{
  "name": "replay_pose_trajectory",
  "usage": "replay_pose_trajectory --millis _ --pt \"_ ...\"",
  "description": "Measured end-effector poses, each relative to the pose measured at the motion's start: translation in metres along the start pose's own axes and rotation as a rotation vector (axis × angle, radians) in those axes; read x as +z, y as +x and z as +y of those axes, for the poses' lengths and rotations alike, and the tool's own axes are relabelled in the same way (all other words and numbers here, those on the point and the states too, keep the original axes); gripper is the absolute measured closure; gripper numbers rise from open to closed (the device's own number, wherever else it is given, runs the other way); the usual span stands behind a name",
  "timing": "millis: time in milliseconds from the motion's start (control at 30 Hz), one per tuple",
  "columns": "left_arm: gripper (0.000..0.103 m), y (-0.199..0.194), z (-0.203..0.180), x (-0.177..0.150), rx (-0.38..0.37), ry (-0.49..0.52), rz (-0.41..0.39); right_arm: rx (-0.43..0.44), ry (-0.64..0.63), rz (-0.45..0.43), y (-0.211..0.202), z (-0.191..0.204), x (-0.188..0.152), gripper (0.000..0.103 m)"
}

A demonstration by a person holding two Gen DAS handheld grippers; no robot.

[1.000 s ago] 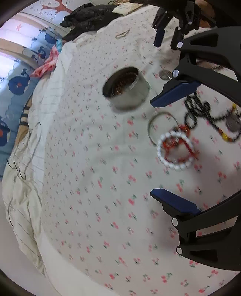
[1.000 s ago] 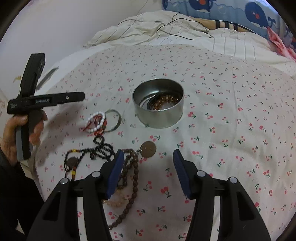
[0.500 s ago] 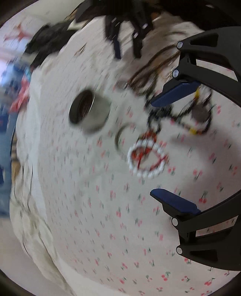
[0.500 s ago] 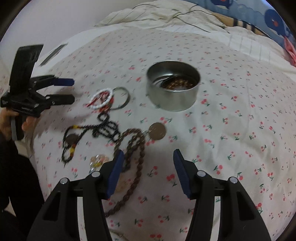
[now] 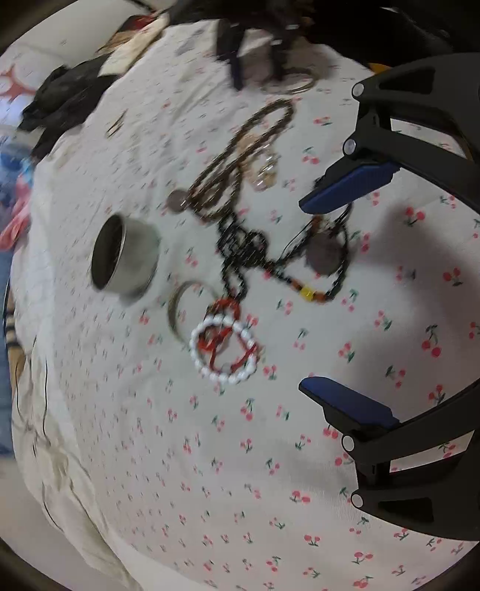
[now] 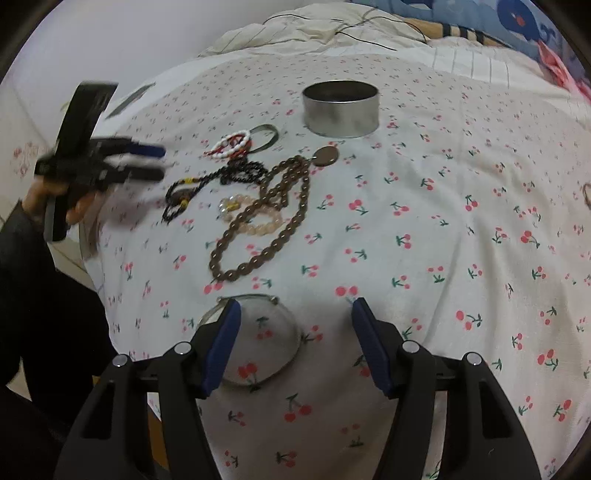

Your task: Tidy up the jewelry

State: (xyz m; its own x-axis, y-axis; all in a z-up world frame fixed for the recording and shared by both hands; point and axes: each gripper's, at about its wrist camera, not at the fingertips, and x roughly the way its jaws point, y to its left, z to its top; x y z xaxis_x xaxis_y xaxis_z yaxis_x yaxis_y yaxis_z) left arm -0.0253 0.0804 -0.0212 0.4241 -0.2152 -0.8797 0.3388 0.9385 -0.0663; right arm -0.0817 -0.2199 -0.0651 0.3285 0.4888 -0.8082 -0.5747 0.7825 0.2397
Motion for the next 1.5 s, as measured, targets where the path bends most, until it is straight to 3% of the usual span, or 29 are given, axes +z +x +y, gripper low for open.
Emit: replay_pose_trajectory --millis 133,300,500,633,867,967,1133,1200,1267,1400,1500 --pt "0.017 0.005 -0.005 0.002 -0.002 0.036 -0.003 -0.051 -0.041 0.012 0.003 0.007 -0.010 0.042" --pt "0.017 0.019 -0.022 0.005 0.068 0.127 0.014 -0.070 -0.051 0.007 0.005 0.007 -0.012 0.048" --pt "0.017 0.024 -0.027 0.015 0.050 0.137 0.005 -0.090 -0.051 -0.001 0.007 0.005 -0.011 0.055" --pt "0.017 0.032 -0.017 0.026 0.068 0.078 0.000 -0.110 -0.064 -0.010 0.007 0.007 -0.010 0.064" --pt "0.017 0.039 -0.011 0.042 0.021 0.025 -0.042 -0.157 -0.093 -0.018 0.010 0.009 -0.007 0.078" --pt "0.017 0.043 -0.017 0.046 -0.011 0.029 -0.045 -0.162 -0.099 -0.013 0.012 0.009 -0.007 0.078" --pt "0.017 0.041 -0.035 0.051 -0.144 0.049 -0.061 -0.150 -0.096 -0.013 0.011 0.008 -0.008 0.078" --pt "0.017 0.043 -0.040 0.052 -0.121 0.074 -0.058 -0.116 -0.074 -0.009 0.008 0.004 -0.008 0.075" --pt "0.017 0.050 -0.037 0.054 -0.084 0.057 -0.044 -0.059 -0.028 -0.033 0.002 -0.003 -0.007 0.057" --pt "0.017 0.061 -0.019 0.055 -0.086 -0.037 -0.027 0.005 0.040 -0.085 -0.007 -0.013 0.000 0.055" --pt "0.017 0.070 -0.016 0.057 -0.094 -0.053 -0.008 0.016 0.067 -0.111 -0.008 -0.016 0.007 0.045"
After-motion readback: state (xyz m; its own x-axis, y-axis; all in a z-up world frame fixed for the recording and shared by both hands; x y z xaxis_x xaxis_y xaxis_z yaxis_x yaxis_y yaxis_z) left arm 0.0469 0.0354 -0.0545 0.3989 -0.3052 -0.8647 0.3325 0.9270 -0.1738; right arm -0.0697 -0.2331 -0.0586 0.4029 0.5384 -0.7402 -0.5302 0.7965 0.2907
